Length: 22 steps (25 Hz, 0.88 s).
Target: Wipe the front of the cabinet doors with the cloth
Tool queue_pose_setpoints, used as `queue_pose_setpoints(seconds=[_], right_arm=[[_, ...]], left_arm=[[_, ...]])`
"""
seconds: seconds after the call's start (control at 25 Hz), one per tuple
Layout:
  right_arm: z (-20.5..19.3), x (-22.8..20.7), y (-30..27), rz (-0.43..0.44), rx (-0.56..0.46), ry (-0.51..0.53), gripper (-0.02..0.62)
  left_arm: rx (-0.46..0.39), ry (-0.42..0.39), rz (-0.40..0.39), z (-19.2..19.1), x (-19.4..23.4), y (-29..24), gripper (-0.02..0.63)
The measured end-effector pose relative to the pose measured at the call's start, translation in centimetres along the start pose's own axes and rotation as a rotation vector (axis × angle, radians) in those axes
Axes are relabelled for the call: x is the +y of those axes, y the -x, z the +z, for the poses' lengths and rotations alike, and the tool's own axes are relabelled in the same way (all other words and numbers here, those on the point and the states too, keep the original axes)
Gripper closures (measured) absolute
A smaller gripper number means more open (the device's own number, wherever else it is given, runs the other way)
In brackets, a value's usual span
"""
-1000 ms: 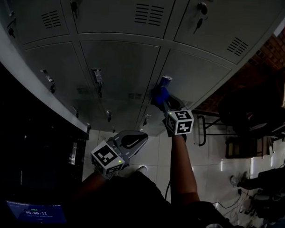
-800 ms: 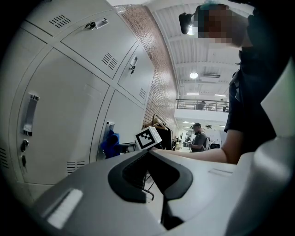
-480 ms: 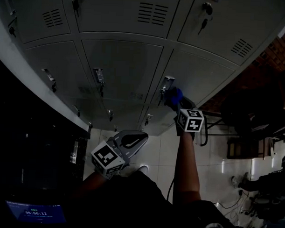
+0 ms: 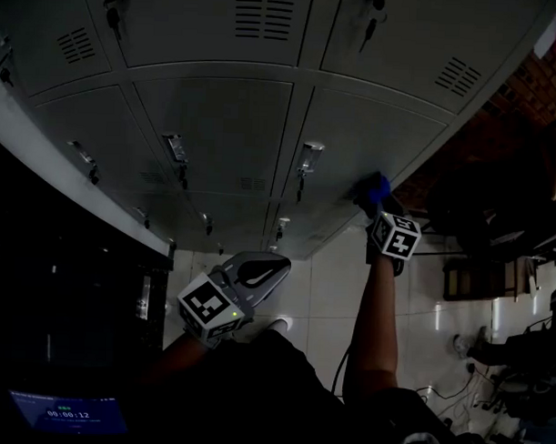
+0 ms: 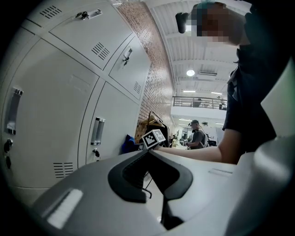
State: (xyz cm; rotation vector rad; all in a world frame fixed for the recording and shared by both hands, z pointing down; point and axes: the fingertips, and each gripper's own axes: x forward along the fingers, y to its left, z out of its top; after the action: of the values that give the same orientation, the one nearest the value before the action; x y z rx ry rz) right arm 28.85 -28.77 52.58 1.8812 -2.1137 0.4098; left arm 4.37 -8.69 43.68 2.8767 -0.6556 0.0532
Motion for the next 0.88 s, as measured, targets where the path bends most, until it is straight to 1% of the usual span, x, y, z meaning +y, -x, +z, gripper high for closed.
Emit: queue_pose_setpoints(seconds=[0.28, 0.4, 0.48, 0.56, 0.64, 0.88], right_arm=[[-0.3, -4.0, 0.7, -0.074, -0.001, -0.033, 0.522], [-0.2, -4.6, 1.3, -0.086, -0.012, -0.031, 0.522], [0.4, -4.1, 1.9, -0.074, -0.036, -0.015, 0.522], [0.8, -2.3, 2.4, -0.027, -0.064, -0.002, 0.522], [0.3, 0.4, 2.6, 0.038, -0.070, 0.011, 0.522], [-3.9, 12.0, 1.3, 0.263, 0.009, 0.054, 0.522]], left_arm=[[0.009, 0.000, -0.012, -0.2, -0.7, -1.1, 0.606], [0.014, 0.001, -0.015, -0.4, -0.9, -1.2, 0.606], [0.014, 0.000, -0.016, -0.4, -1.0, -1.2, 0.606], [0.013, -0.001, -0.018, -0.5, -1.0, -1.1, 0.606], [0.012, -0.001, -0.020, -0.6, -1.0, -1.1, 0.606], [0.002, -0.008, -0.024, -0.3, -0.8, -0.5, 0.606]])
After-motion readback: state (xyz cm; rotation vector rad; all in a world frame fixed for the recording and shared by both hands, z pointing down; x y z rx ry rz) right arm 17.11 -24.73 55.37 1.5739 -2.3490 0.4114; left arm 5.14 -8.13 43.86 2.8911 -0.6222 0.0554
